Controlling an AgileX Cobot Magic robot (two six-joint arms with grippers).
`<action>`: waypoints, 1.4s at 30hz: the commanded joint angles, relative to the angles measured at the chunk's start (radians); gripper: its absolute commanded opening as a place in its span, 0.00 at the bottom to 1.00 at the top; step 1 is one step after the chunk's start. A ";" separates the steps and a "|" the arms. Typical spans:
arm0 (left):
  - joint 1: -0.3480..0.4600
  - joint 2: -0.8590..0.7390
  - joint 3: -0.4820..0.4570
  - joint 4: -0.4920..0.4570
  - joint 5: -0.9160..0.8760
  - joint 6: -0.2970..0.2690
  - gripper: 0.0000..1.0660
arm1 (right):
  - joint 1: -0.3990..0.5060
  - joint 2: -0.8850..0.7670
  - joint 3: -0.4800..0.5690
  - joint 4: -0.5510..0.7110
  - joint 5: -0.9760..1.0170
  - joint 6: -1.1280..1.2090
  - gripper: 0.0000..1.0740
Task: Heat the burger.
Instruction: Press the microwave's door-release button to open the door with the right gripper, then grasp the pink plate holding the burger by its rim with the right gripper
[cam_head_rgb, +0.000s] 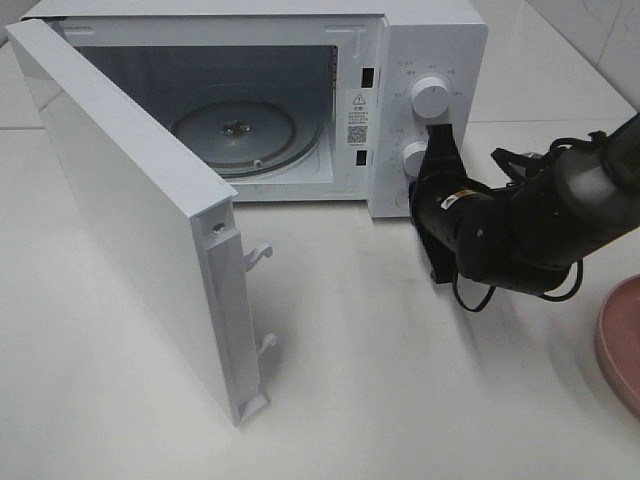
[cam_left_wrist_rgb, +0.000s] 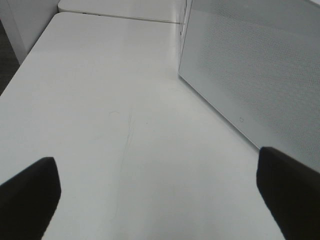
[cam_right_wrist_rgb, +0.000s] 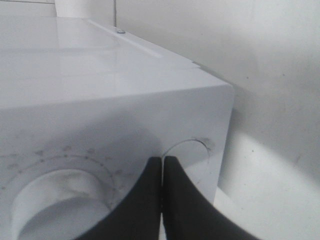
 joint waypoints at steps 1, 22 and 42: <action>-0.005 -0.021 0.001 0.003 -0.009 0.000 0.94 | -0.007 -0.052 0.040 -0.006 0.038 -0.027 0.00; -0.005 -0.021 0.001 0.003 -0.009 0.000 0.94 | -0.008 -0.323 0.116 -0.003 0.613 -0.791 0.00; -0.005 -0.020 0.001 0.003 -0.009 0.000 0.94 | -0.183 -0.536 0.115 -0.250 1.213 -1.242 0.02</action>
